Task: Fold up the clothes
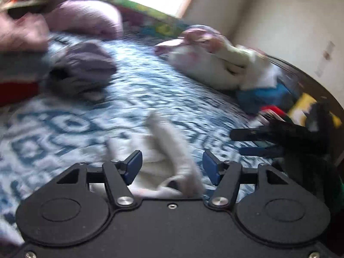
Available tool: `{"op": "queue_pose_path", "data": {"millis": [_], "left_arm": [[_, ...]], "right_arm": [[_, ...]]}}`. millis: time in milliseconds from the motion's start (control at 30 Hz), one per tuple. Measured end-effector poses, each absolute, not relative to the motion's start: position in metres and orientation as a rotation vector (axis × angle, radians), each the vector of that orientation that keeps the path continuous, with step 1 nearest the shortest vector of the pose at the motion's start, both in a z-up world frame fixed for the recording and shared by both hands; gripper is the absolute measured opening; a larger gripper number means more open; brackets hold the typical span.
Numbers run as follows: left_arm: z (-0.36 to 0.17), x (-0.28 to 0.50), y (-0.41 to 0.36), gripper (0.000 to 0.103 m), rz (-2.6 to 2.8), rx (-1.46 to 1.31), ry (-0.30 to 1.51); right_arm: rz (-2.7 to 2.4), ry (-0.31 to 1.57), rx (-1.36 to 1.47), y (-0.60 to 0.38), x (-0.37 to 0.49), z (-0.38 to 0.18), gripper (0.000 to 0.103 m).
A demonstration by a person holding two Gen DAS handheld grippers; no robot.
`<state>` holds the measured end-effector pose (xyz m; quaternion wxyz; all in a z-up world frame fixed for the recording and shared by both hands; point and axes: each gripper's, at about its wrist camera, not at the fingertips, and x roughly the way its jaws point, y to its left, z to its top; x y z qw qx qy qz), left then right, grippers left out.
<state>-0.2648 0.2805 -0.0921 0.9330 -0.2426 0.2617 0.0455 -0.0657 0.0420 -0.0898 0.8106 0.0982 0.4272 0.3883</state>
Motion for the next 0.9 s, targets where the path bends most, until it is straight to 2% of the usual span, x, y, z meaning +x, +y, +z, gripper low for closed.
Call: {"op": "queue_pose_path", "data": {"millis": [200, 400, 433, 467, 533, 600, 900], "left_arm": [[-0.123, -0.263, 0.302, 0.061, 0.233, -0.629, 0.625], [-0.143, -0.261, 0.307, 0.061, 0.245, -0.727, 0.661], [-0.143, -0.260, 0.305, 0.061, 0.239, -0.729, 0.663], [-0.144, -0.259, 0.304, 0.061, 0.233, -0.729, 0.665], [-0.147, -0.256, 0.303, 0.062, 0.225, -0.744, 0.673], [-0.152, -0.252, 0.301, 0.062, 0.218, -0.766, 0.687], [-0.151, -0.245, 0.285, 0.062, 0.183, -0.764, 0.712]], "right_arm": [[0.859, 0.885, 0.016, 0.120, -0.074, -0.076, 0.103], [0.731, 0.838, -0.241, 0.190, -0.069, -0.095, 0.102], [0.716, 0.830, -0.284, 0.196, -0.069, -0.099, 0.097], [0.696, 0.821, -0.334, 0.198, -0.068, -0.104, 0.084], [0.688, 0.833, -0.360, 0.189, -0.066, -0.110, 0.068], [0.685, 0.849, -0.359, 0.174, -0.062, -0.113, 0.065], [0.632, 0.908, -0.246, 0.078, -0.059, -0.119, 0.064]]}}
